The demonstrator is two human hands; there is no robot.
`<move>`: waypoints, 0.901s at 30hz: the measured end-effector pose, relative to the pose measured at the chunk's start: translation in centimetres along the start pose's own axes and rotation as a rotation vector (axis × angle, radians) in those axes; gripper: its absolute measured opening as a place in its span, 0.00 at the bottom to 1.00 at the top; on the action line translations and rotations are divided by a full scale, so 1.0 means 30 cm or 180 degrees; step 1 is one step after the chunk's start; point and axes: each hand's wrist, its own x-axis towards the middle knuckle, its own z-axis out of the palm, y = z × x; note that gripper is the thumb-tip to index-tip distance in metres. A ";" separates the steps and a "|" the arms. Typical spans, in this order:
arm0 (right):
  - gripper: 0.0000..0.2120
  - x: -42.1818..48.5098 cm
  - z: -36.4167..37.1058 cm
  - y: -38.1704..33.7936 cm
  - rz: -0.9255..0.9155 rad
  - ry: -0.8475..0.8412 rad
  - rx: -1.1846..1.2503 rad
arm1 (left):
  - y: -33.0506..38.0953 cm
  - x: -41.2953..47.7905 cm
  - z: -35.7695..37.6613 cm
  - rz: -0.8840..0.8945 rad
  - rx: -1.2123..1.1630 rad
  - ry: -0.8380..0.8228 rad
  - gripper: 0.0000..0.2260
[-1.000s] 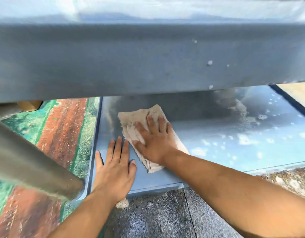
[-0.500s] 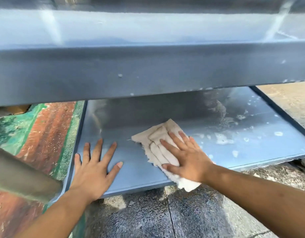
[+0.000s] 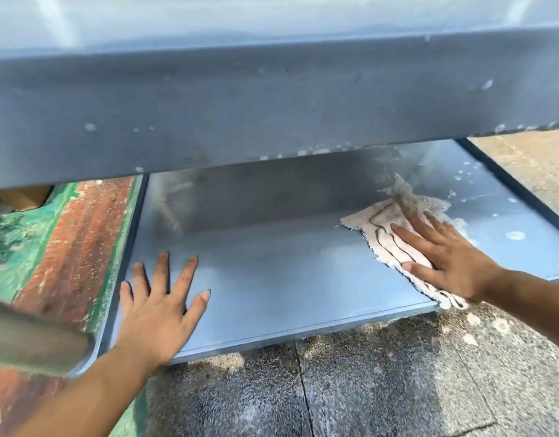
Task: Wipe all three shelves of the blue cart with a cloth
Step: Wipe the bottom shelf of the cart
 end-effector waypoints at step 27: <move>0.36 0.236 -0.001 -0.990 -0.1011 0.0280 0.0304 | -0.043 0.014 -0.029 -0.0287 -0.2200 0.0777 0.29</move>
